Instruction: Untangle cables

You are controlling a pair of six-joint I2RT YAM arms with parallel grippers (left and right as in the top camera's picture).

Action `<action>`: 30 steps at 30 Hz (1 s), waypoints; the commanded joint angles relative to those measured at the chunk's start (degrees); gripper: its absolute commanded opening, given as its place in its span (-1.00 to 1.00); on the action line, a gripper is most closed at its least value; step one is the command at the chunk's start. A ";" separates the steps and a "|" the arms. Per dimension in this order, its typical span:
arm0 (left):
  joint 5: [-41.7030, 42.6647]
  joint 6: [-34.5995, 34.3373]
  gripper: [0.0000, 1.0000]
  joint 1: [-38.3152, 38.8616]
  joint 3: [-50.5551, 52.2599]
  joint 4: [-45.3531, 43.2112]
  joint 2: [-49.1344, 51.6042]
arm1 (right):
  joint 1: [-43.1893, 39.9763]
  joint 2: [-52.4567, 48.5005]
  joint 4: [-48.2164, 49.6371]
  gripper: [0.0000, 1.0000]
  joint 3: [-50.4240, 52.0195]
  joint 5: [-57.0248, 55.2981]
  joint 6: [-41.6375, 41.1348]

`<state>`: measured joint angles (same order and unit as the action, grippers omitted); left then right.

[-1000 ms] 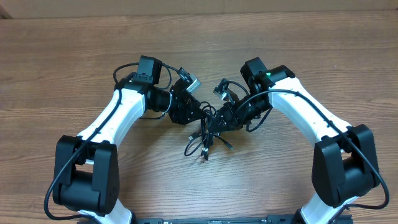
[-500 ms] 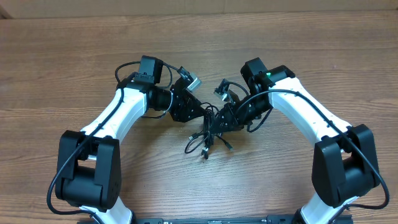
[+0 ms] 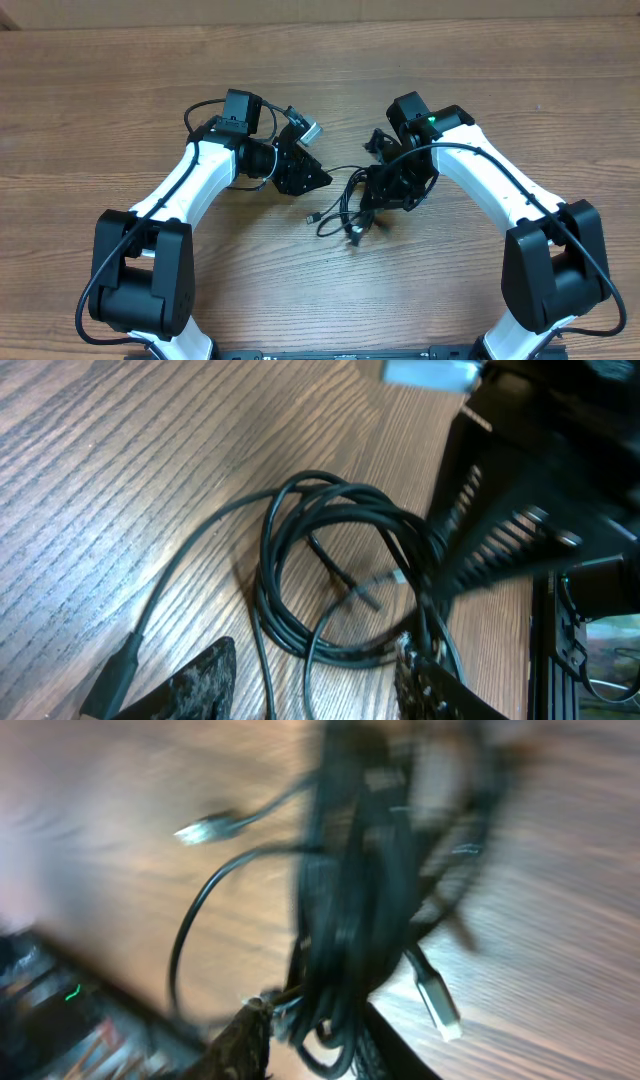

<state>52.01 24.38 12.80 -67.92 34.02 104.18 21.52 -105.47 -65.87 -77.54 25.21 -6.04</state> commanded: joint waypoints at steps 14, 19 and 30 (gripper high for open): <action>-8.63 -11.78 0.03 0.74 0.00 0.42 0.61 | 0.11 0.68 2.45 0.20 0.35 -20.28 -16.00; -18.73 -19.91 0.05 0.74 0.02 0.66 0.61 | 0.11 0.68 2.03 1.00 0.35 -24.48 -22.05; -22.03 -21.84 0.13 0.72 0.02 2.16 0.61 | 2.56 0.68 -3.69 1.00 1.81 -23.17 -34.73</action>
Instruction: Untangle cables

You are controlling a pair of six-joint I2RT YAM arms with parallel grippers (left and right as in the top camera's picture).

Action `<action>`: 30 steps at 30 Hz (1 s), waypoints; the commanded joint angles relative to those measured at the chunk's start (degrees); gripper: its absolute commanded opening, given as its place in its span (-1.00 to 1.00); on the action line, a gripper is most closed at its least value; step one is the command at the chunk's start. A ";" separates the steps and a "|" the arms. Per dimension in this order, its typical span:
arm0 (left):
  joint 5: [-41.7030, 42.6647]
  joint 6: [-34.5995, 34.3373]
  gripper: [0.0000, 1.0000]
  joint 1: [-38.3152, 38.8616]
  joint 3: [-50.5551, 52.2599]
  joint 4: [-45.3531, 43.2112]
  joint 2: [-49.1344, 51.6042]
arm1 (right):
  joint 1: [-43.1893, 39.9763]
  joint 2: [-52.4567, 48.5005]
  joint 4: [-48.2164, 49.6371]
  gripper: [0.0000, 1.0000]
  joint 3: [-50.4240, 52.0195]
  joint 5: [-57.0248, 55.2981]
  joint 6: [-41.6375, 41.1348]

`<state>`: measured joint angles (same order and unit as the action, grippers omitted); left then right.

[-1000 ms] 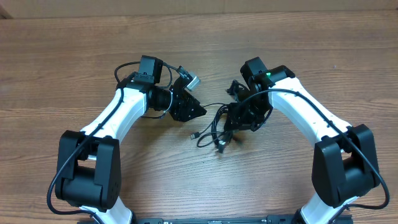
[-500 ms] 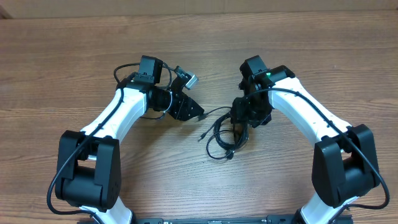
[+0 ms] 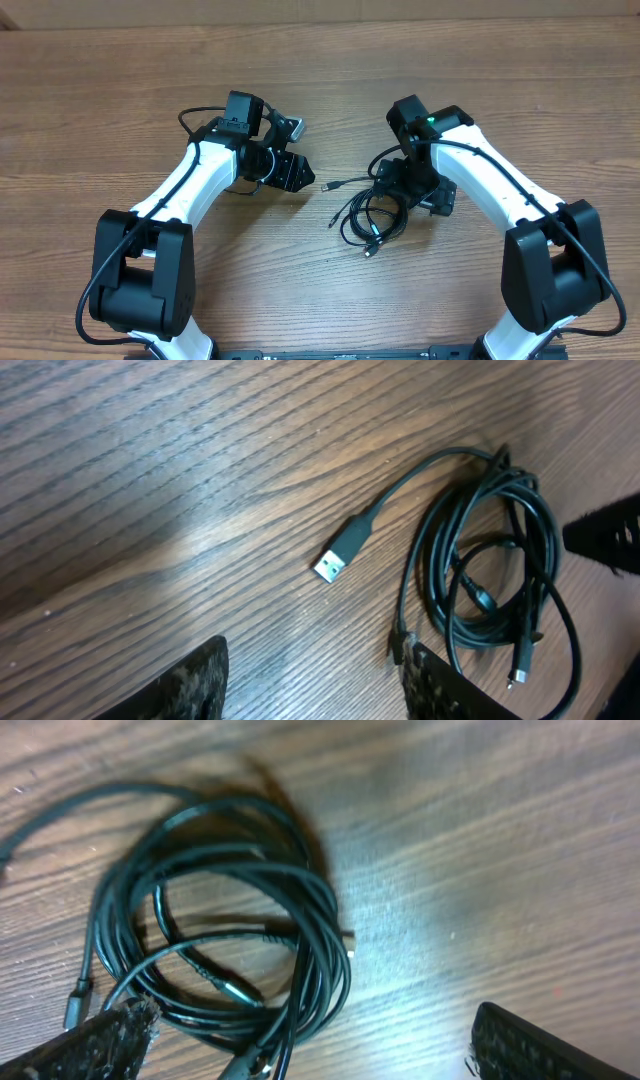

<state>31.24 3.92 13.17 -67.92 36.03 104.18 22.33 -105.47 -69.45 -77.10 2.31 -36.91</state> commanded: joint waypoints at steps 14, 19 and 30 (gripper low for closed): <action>-1.42 -0.85 0.08 0.35 0.00 1.11 0.61 | 3.50 0.68 15.15 -0.55 17.20 4.92 -1.42; -1.46 5.31 -0.20 0.09 -0.07 3.45 0.61 | 2.82 0.68 18.58 -0.56 14.25 9.90 19.69; 20.28 17.35 0.25 -6.84 -3.34 13.49 0.57 | 3.76 0.68 16.98 -0.50 9.25 4.87 52.22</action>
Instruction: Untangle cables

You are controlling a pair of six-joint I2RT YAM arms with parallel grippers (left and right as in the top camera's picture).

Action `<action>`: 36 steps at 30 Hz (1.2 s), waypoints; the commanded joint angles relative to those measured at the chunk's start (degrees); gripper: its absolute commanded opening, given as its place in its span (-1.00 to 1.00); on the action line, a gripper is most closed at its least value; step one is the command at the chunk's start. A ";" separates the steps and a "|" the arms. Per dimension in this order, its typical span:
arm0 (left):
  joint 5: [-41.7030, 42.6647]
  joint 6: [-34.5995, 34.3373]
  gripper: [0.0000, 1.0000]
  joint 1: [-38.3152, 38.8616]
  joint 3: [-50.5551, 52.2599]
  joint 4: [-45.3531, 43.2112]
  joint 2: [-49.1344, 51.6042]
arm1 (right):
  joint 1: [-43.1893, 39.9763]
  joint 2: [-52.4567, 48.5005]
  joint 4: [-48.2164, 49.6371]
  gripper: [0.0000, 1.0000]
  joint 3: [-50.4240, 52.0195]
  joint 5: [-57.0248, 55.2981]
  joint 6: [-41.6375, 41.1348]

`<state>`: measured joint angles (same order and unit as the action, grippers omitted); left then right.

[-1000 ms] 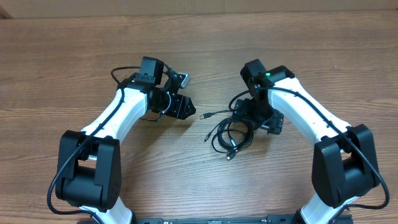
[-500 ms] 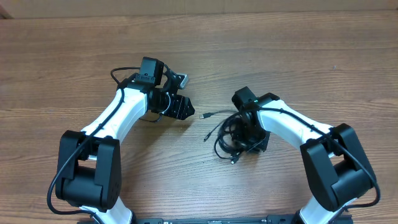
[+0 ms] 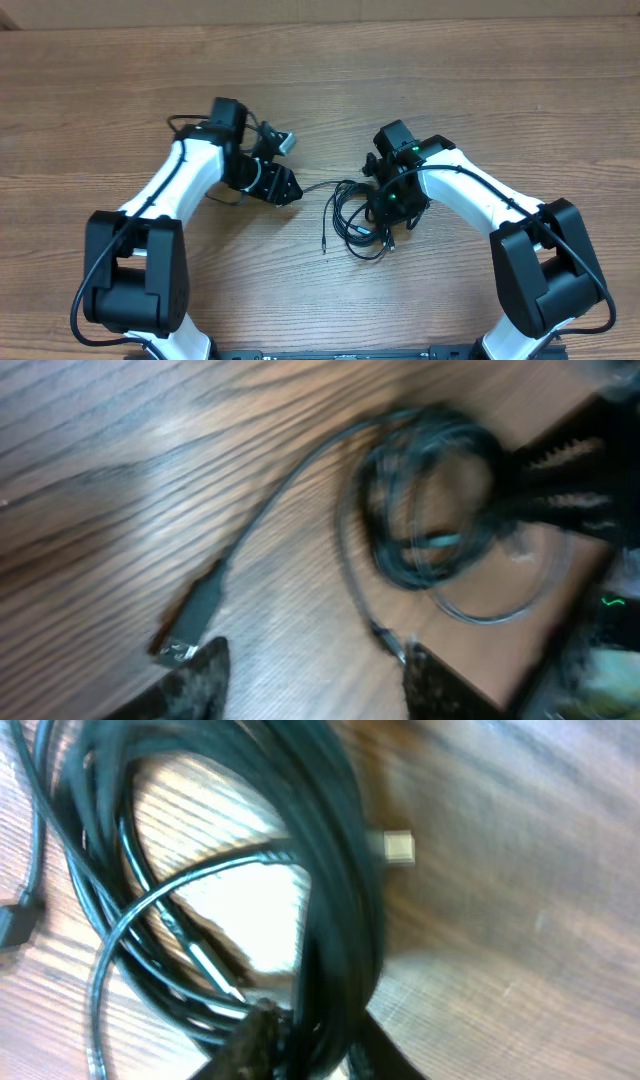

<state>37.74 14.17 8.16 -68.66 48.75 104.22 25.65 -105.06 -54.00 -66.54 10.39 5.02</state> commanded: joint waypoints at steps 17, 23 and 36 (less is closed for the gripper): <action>-5.49 -8.83 0.17 9.09 -2.58 -8.28 0.57 | -4.66 0.26 -9.70 0.74 -8.22 3.89 -22.14; -12.52 -11.69 0.19 14.03 -2.58 -11.32 0.57 | -5.05 0.26 -5.29 0.53 -1.27 4.07 -26.51; -16.11 -18.32 0.15 17.44 -2.54 -13.99 5.40 | -5.05 0.26 0.44 -0.15 1.68 4.92 -27.78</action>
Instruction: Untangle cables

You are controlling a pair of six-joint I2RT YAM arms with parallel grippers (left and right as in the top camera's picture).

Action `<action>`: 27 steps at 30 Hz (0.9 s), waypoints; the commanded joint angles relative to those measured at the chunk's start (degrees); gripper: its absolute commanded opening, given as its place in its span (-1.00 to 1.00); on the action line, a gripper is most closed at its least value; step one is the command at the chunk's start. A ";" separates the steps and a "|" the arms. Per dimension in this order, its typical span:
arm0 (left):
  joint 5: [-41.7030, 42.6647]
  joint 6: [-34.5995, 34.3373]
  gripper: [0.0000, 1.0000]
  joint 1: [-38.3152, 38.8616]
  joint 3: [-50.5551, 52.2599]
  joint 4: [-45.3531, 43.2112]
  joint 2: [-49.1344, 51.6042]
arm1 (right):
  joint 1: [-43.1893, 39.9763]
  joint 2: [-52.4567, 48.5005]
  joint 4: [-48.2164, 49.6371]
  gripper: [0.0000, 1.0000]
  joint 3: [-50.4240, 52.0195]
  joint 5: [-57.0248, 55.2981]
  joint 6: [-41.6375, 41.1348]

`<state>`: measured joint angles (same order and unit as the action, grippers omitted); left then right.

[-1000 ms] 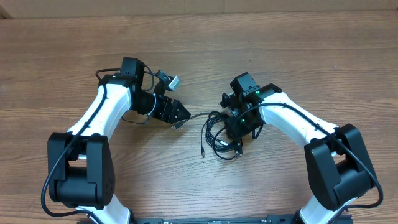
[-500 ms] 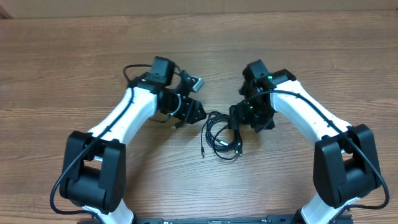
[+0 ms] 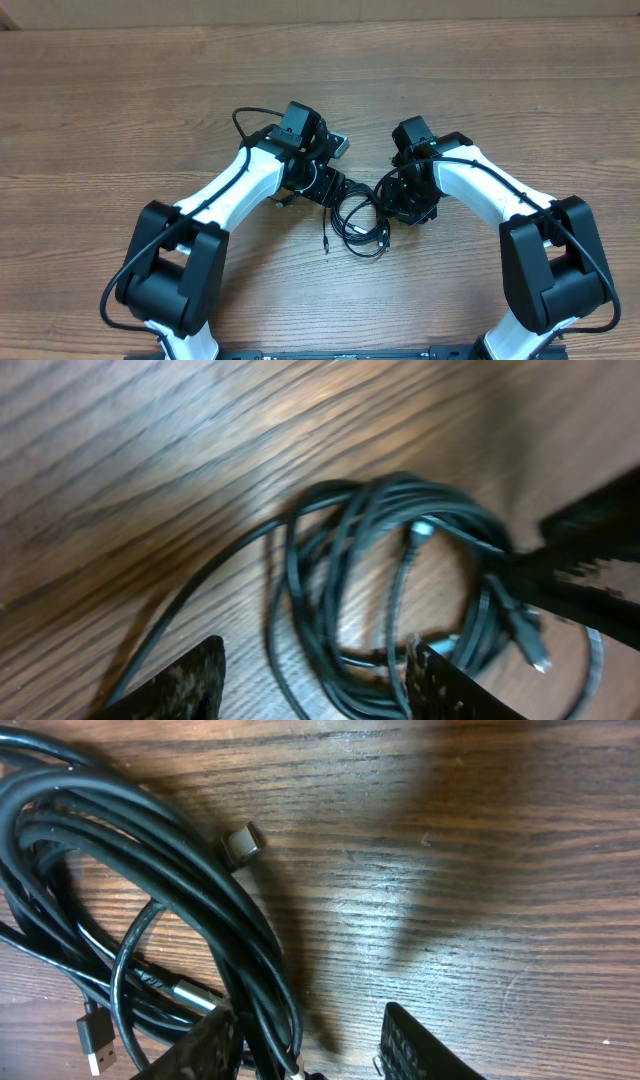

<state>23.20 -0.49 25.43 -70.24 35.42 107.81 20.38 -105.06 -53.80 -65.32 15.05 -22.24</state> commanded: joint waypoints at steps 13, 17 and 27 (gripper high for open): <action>1.29 -3.82 0.04 1.09 -0.96 -2.19 3.19 | 0.22 0.26 2.89 -0.17 0.46 0.28 -0.50; 0.11 -3.82 -0.05 2.25 -0.96 -2.56 3.21 | 0.22 0.26 3.93 -0.18 0.46 0.28 -0.50; -1.38 -4.90 -0.20 4.20 -0.94 -5.73 4.66 | 0.22 0.26 4.50 -0.28 0.46 0.28 -0.50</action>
<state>22.44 -4.56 28.91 -70.24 30.13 110.45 20.40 -105.06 -49.52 -65.23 15.07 -22.50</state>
